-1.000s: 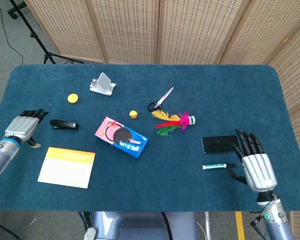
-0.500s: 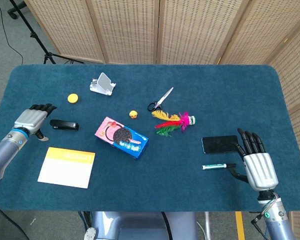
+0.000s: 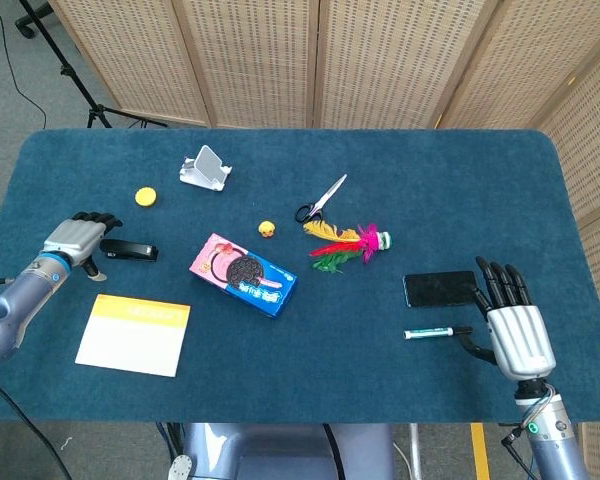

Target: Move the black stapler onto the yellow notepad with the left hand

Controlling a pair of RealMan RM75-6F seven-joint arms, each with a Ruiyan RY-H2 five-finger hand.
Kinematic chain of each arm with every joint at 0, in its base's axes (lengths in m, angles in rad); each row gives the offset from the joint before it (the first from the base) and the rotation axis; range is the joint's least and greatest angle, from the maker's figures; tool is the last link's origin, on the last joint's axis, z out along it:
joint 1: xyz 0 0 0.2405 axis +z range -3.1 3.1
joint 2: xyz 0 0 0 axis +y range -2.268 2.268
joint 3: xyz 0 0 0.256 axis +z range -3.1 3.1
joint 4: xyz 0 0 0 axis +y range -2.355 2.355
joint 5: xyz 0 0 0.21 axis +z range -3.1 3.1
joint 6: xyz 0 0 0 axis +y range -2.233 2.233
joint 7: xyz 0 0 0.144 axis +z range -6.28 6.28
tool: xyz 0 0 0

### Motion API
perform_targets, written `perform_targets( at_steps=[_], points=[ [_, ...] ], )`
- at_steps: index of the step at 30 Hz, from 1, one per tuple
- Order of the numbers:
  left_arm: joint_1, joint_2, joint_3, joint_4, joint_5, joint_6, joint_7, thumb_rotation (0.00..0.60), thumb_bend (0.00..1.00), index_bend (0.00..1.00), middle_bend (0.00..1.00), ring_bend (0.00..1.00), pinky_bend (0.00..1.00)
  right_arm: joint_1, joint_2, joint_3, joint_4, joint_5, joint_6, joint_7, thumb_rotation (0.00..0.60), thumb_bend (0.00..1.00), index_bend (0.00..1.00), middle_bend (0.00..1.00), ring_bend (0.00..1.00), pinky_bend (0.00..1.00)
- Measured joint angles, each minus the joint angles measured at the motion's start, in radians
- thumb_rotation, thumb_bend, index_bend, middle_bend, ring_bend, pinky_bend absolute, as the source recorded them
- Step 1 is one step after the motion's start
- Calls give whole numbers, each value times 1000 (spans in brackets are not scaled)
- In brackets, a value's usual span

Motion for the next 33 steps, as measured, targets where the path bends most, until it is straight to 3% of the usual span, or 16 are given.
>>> perform_targets(
  at_steps=[19, 33],
  points=[
    [-16, -63, -6, 65, 89, -34, -105, 600, 1, 220, 175, 0, 22, 2, -9, 0, 13, 2, 2, 6, 600, 208, 257, 28, 0, 34],
    [-28, -84, 15, 84, 91, -24, -108, 600, 386, 223, 175, 0, 22, 1, -12, 1, 18, -5, 10, 17, 600, 208, 257, 28, 0, 34]
  ],
)
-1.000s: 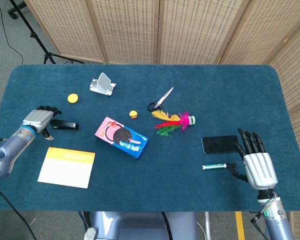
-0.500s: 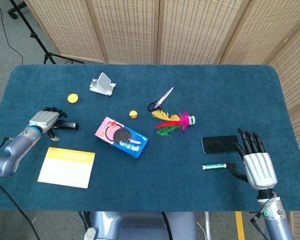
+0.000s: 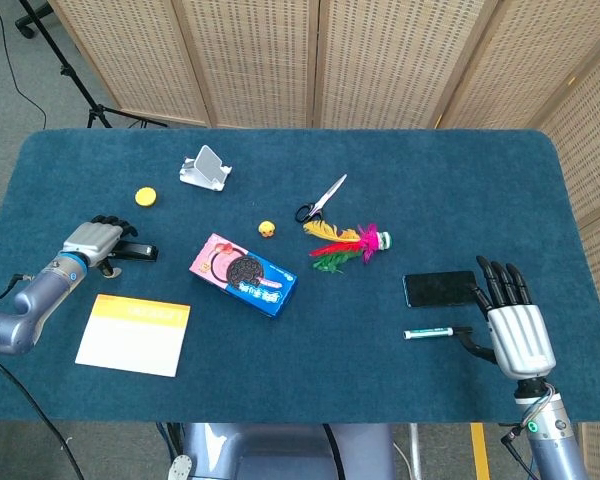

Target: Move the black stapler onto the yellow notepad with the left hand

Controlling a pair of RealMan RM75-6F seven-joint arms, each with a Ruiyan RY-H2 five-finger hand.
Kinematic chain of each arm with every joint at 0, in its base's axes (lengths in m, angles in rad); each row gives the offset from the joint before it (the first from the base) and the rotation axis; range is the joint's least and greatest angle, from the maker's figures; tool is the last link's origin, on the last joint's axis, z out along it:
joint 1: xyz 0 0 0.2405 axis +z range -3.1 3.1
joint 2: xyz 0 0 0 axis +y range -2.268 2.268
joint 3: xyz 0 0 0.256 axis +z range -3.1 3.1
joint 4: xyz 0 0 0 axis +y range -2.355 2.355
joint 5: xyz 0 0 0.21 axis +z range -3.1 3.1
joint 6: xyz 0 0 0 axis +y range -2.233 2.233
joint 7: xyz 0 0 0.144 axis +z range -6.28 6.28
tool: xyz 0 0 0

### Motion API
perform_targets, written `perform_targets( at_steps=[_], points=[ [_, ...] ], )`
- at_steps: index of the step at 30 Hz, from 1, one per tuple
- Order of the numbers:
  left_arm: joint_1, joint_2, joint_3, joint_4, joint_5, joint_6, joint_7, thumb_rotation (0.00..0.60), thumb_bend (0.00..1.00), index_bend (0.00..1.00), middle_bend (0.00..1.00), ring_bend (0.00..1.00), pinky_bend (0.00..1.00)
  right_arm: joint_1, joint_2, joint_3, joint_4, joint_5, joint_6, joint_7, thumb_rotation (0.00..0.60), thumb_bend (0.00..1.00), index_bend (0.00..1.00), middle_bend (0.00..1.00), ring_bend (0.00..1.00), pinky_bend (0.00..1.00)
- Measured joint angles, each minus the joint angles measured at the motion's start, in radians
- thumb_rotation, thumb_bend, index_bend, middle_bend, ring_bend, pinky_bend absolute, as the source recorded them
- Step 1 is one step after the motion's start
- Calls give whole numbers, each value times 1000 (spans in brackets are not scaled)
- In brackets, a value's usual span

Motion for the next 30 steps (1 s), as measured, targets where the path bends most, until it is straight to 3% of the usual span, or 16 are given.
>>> perform_targets(
  at_steps=[3, 14, 23, 30],
  points=[
    [2, -6, 1, 4, -5, 15, -1, 600, 436, 224, 175, 0, 22, 0, 0, -1, 1, 0, -1, 0, 600, 208, 257, 27, 0, 34],
    [4, -22, 26, -6, -23, 39, 26, 600, 436, 273, 199, 17, 22, -1, -4, 5, 5, -8, 15, 8, 600, 208, 257, 28, 0, 34],
    [3, -17, 35, -34, -42, 65, 48, 600, 619, 405, 299, 97, 74, -3, -4, 9, 5, -13, 26, 13, 600, 208, 257, 28, 0, 33],
    [6, -13, 54, -41, -71, 80, 76, 600, 672, 441, 324, 123, 114, -4, -5, 11, 5, -22, 34, 21, 600, 208, 257, 28, 0, 30]
  ],
)
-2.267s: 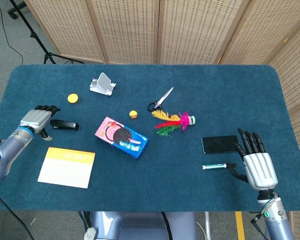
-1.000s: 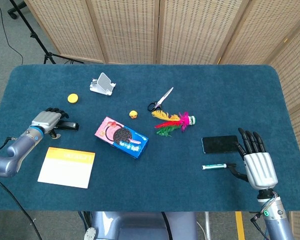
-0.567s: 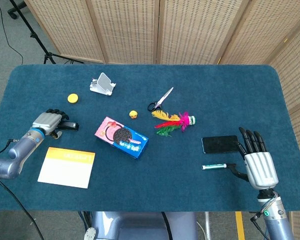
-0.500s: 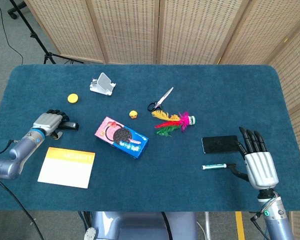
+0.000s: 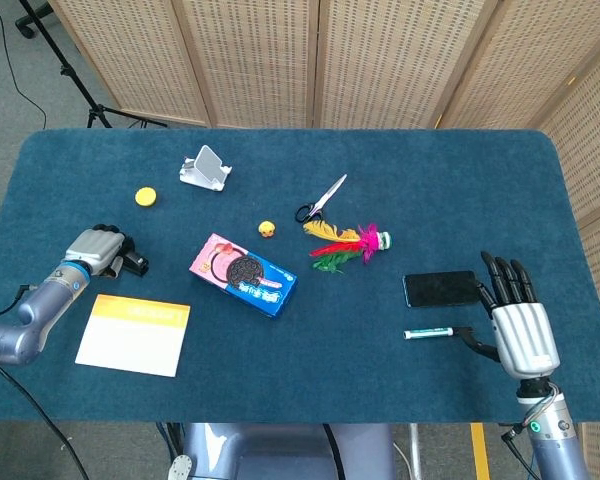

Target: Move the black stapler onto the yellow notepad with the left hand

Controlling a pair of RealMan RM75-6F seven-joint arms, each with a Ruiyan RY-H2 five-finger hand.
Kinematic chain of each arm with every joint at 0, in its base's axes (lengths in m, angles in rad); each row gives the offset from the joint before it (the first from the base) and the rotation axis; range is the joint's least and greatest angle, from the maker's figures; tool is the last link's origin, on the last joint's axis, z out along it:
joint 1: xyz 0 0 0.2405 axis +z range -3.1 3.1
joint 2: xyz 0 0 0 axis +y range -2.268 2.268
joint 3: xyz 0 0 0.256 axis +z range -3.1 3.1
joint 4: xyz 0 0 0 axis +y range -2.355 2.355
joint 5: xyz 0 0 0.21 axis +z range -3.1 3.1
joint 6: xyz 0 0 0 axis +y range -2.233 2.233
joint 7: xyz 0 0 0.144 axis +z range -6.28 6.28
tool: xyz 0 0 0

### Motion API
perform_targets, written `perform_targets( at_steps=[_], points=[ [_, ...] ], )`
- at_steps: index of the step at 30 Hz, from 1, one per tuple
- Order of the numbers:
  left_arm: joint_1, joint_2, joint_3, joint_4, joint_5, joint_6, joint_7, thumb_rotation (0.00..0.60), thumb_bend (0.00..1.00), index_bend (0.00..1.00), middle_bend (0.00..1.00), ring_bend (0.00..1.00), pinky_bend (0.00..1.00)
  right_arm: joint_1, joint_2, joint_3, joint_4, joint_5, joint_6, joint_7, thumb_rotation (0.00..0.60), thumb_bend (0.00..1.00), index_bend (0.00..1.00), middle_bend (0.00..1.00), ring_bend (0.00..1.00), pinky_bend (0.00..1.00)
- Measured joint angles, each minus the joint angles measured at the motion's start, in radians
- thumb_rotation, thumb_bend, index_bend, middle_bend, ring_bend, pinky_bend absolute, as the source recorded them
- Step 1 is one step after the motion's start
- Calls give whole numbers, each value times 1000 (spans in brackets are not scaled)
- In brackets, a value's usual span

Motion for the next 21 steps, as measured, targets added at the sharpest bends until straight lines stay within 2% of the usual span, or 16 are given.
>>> perform_targets(
  at_steps=[9, 21],
  points=[
    [11, 3, 4, -13, -9, 45, 17, 600, 709, 523, 382, 176, 154, 0, -4, -2, 1, -5, 2, -3, 600, 208, 257, 27, 0, 30],
    [8, 66, -38, -112, -1, 124, 30, 600, 709, 561, 430, 222, 201, -2, 1, 2, -3, -7, 8, 6, 600, 208, 257, 27, 0, 30]
  ],
)
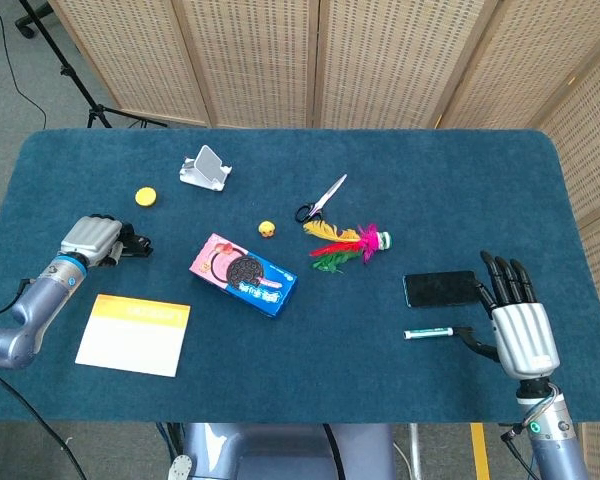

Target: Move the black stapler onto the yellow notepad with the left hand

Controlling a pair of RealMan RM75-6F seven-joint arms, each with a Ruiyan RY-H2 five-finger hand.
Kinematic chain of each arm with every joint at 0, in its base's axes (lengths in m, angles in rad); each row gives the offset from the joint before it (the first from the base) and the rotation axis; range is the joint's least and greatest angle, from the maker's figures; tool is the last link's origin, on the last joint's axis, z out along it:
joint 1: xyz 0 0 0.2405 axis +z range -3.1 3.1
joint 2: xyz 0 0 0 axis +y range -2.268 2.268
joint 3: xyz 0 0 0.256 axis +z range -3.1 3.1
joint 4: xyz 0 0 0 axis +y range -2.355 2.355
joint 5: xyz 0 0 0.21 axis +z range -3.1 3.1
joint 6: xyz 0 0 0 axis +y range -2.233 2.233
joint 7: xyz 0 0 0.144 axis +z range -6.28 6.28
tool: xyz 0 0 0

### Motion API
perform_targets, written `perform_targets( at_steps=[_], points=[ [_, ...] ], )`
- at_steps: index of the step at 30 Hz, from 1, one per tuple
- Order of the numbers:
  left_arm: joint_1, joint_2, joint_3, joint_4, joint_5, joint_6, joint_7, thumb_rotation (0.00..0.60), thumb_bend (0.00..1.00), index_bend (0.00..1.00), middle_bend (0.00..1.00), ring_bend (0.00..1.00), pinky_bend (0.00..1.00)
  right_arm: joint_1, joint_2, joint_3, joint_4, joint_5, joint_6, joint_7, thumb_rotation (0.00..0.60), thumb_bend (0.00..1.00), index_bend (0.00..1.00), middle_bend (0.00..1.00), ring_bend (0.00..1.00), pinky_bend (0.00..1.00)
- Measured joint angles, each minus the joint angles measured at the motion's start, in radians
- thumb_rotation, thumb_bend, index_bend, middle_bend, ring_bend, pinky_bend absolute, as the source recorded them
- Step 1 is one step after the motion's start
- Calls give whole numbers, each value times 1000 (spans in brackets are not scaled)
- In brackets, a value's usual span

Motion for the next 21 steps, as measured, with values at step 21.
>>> perform_targets(
  at_steps=[21],
  points=[
    [27, 308, 24, -617, 70, 184, 190, 600, 703, 564, 430, 222, 201, -26, 56, 4, -75, -47, 61, 3, 600, 208, 257, 28, 0, 30]
  ],
)
